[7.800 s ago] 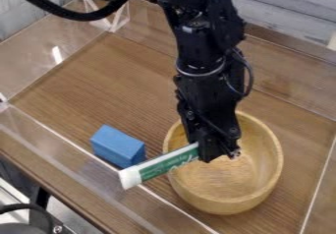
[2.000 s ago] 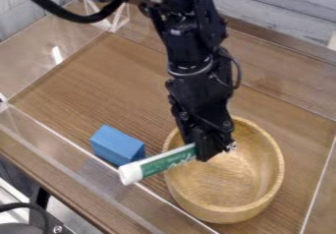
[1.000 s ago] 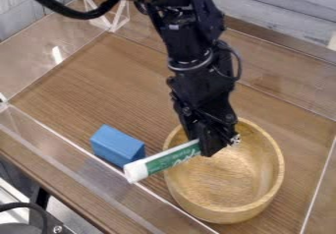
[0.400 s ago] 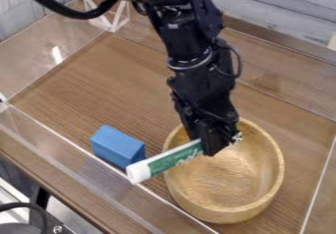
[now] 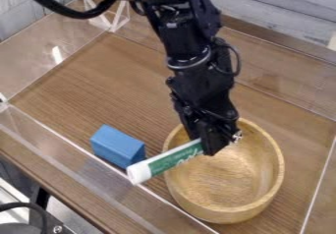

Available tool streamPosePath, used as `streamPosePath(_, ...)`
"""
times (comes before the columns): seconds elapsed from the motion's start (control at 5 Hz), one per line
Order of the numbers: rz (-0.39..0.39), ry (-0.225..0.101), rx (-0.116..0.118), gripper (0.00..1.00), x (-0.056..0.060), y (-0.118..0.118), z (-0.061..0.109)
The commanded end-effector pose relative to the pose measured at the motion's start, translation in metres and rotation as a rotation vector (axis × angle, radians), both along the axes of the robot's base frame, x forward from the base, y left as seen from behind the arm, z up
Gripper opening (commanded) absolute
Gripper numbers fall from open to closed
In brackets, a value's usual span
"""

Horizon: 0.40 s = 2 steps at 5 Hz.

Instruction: Put the green marker in the brown bowl

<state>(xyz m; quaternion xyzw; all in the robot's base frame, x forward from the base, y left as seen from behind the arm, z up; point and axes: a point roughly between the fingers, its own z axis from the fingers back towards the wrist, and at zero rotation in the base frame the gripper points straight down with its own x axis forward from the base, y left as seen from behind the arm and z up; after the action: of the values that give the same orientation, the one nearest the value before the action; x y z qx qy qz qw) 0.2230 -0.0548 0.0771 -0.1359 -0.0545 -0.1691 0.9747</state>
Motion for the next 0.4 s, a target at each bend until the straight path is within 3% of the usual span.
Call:
streamPosePath(0.0, 0.016, -0.069, -0.012, 0.0, 0.0127, 0.0016, 0.0178)
streamPosePath(0.2, 0.021, -0.067, -0.018, 0.0, 0.0128, 0.0016, 0.0187)
